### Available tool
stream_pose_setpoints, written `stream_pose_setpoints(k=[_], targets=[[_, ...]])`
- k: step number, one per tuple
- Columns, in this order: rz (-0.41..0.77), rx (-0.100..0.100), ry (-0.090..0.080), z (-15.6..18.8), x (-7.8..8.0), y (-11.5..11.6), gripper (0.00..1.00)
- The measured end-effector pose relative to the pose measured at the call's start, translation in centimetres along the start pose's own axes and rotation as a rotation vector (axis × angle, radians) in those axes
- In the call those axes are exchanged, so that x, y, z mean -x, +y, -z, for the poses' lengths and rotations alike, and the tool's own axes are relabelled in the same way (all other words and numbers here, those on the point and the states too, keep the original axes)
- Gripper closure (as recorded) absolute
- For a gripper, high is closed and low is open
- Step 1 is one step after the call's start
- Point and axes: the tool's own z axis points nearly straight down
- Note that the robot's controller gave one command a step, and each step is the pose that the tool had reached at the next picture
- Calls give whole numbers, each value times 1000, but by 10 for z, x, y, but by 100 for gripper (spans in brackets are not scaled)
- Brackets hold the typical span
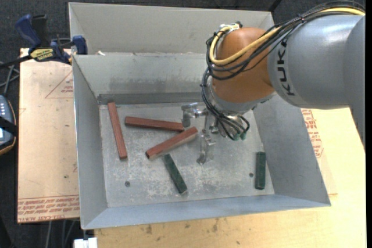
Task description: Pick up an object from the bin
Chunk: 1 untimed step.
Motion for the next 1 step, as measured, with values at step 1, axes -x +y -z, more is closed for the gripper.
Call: stream_pose_setpoints(k=[1], targets=[[23,0,-2,-36,34,32,0]])
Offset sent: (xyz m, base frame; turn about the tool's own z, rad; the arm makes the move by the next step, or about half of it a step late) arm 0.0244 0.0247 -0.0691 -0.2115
